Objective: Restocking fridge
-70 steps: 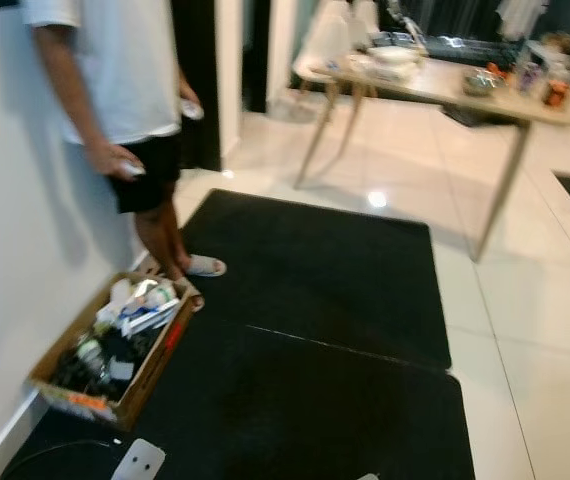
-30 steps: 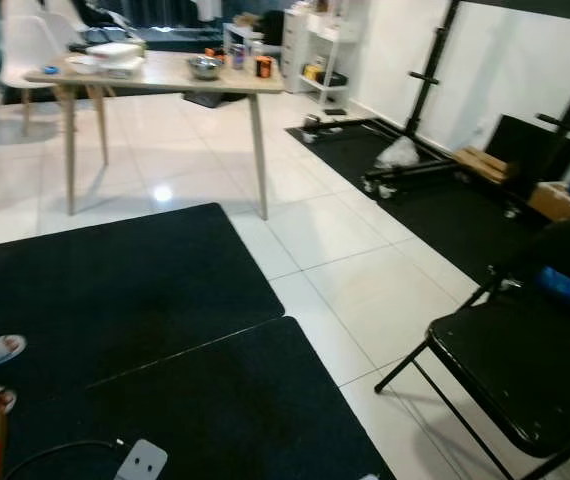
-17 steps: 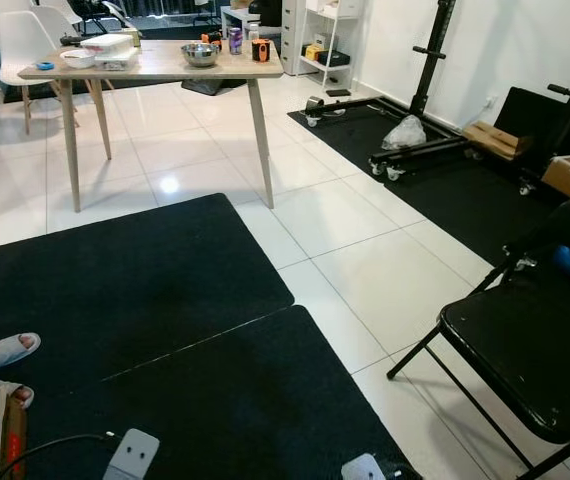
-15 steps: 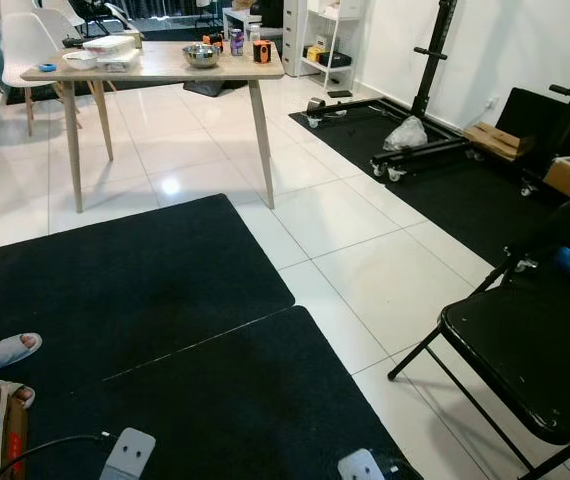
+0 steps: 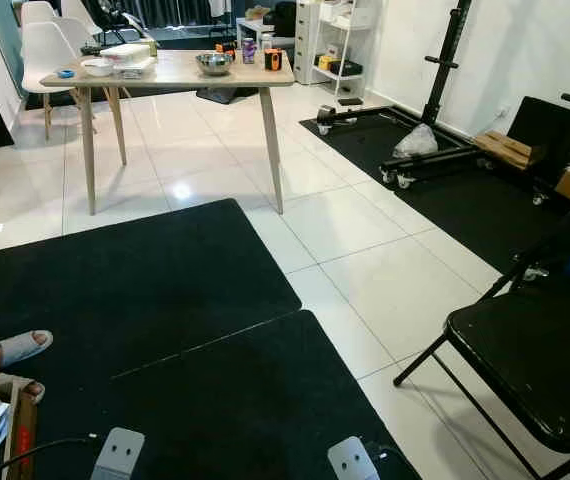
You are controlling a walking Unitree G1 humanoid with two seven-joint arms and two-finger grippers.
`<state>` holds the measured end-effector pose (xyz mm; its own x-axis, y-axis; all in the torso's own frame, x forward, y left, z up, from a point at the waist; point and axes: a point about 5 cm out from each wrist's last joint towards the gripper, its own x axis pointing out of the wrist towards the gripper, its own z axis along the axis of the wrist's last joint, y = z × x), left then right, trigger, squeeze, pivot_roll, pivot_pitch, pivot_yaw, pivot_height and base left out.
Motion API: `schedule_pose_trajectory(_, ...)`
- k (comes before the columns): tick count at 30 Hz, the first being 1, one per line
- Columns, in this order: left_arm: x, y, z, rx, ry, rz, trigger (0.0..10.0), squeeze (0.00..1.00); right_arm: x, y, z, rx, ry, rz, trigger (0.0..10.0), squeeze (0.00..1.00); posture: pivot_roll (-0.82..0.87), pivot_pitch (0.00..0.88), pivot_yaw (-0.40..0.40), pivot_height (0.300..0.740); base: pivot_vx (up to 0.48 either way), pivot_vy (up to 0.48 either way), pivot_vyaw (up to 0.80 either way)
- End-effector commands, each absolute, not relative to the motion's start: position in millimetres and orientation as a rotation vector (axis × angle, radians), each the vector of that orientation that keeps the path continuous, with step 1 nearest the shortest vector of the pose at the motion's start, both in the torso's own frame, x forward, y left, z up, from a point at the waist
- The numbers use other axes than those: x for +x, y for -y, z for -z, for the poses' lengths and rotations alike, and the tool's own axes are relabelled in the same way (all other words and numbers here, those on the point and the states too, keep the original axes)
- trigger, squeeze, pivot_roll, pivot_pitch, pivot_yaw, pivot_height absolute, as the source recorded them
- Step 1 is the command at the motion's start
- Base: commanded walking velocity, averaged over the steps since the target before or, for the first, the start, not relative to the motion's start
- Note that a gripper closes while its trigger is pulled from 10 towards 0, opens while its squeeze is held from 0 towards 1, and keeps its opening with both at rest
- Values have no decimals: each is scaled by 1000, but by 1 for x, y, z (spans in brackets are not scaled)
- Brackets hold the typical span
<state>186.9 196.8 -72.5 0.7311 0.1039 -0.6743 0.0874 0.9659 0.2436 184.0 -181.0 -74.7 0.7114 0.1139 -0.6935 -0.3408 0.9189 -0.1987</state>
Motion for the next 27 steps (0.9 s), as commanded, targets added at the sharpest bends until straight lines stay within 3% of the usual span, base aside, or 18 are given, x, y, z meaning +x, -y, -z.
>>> schedule_pose_trajectory(1, 185, -199, 73, 262, -761, -30, 10000, 0, 182, 183, 75, -323, -738, -254, 10000, 0, -69, 51, -13, 740, 0, 0, 0)
schedule_pose_trajectory(7, 185, -199, 73, 278, -747, -37, 10000, 0, 182, 185, 75, -327, -739, -254, 10000, 0, -69, 51, -14, 740, 252, 0, 0)
schedule_pose_trajectory(27, 185, -199, 72, 288, -745, -43, 10000, 0, 179, 186, 77, -328, -758, -253, 10000, 0, -67, 53, -14, 740, 480, 0, 0)
